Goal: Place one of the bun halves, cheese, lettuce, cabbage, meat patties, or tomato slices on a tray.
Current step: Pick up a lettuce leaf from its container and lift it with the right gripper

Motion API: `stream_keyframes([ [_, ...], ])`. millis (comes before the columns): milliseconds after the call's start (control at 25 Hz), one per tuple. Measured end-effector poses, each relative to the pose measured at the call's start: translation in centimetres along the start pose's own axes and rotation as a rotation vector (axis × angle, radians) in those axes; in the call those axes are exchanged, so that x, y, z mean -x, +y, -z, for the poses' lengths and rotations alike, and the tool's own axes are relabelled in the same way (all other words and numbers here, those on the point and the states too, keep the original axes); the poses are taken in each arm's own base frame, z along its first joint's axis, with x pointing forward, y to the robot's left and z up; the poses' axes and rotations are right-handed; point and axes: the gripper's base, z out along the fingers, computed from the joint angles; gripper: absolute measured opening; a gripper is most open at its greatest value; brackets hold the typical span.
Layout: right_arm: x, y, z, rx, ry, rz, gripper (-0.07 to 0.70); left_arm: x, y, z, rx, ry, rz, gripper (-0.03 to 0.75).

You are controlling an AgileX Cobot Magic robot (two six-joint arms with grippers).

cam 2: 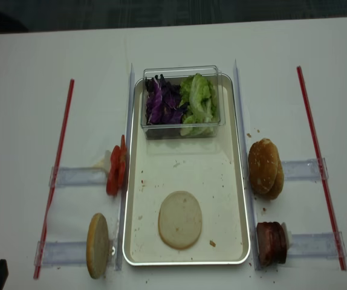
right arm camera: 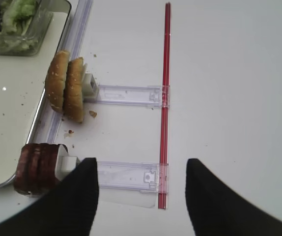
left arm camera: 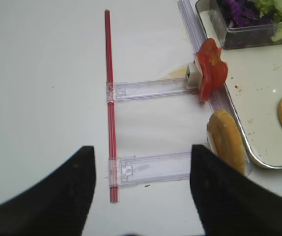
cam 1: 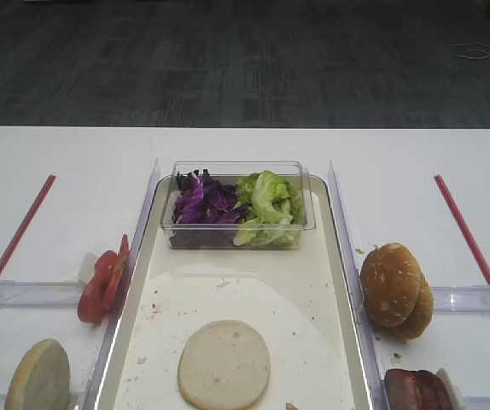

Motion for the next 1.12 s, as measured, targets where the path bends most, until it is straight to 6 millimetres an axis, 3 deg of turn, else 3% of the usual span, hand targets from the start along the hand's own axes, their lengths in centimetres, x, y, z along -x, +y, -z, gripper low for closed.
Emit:
stream_keyframes([
  [1120, 2.7, -0.4, -6.7, -0.001, 0.493, -0.035, 0.408, 0.0, 0.0, 0.0, 0.000, 0.000, 0.000, 0.428],
])
